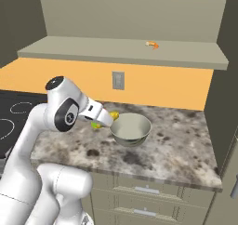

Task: Pick the corn from the cabinet and place it in the bowl. Then pick the bowl and place it in the sink. Then turn on the sink facuet.

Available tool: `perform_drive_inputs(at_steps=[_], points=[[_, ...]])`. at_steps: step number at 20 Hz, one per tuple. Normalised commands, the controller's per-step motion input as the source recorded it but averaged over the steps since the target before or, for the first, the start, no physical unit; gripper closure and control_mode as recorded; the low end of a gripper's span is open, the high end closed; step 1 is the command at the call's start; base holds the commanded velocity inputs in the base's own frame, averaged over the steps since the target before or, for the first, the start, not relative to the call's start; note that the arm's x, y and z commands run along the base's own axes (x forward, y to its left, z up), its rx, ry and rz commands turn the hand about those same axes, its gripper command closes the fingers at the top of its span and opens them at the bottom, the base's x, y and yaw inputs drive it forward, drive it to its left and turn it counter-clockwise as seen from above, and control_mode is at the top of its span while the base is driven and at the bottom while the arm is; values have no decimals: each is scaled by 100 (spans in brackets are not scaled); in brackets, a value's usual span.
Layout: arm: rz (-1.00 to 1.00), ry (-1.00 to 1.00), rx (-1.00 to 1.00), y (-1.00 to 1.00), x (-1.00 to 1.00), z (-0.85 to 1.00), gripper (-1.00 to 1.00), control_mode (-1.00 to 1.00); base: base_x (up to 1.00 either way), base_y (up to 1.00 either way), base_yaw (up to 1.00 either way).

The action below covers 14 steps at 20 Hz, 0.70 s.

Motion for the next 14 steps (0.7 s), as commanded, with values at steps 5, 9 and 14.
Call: perform_drive_inputs(at_steps=[5,9,14], points=[[-4,13,0,-55,62,-60,100,-100,0,0,0],[0,19,1,-15,43,-19,100,-100,0,0,0],[0,32,1,-1,30,0,100,-100,0,0,0]])
